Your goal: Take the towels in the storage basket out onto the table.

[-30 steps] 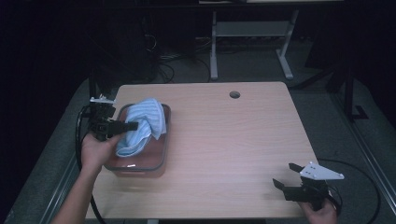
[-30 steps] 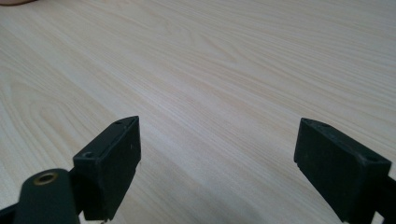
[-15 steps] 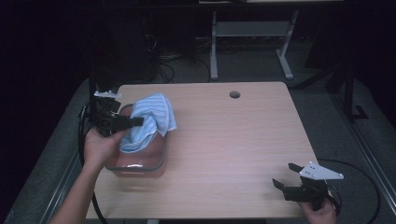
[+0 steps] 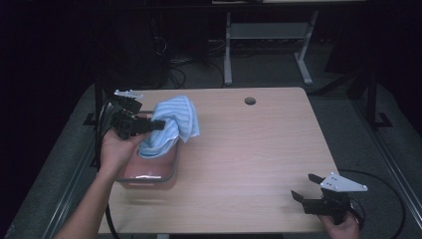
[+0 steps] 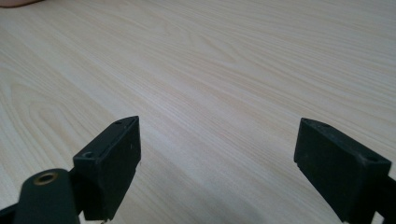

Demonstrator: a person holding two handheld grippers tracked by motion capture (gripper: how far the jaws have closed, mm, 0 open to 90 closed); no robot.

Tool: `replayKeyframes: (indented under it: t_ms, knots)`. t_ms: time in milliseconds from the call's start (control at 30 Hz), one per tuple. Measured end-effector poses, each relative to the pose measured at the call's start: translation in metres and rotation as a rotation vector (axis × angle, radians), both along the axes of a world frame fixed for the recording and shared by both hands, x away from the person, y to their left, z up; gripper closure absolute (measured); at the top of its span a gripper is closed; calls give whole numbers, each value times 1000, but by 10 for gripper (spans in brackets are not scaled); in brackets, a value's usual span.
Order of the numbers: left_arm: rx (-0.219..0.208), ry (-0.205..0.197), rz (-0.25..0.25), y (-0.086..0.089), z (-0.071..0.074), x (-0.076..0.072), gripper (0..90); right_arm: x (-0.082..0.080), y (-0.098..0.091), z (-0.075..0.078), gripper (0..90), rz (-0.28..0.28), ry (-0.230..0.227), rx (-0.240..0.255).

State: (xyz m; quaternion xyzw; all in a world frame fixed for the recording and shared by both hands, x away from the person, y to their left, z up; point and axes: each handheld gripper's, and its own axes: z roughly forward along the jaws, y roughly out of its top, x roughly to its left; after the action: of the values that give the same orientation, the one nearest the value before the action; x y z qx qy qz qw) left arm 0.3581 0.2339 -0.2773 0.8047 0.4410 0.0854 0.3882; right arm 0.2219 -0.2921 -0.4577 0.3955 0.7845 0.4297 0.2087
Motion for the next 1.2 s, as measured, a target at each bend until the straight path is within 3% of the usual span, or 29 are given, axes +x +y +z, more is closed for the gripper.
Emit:
replayKeyframes:
  t_ms: [1200]
  knots:
    - [-19,6,-111,-65,0,12,752,0,0,2,143,-7,-3,17]
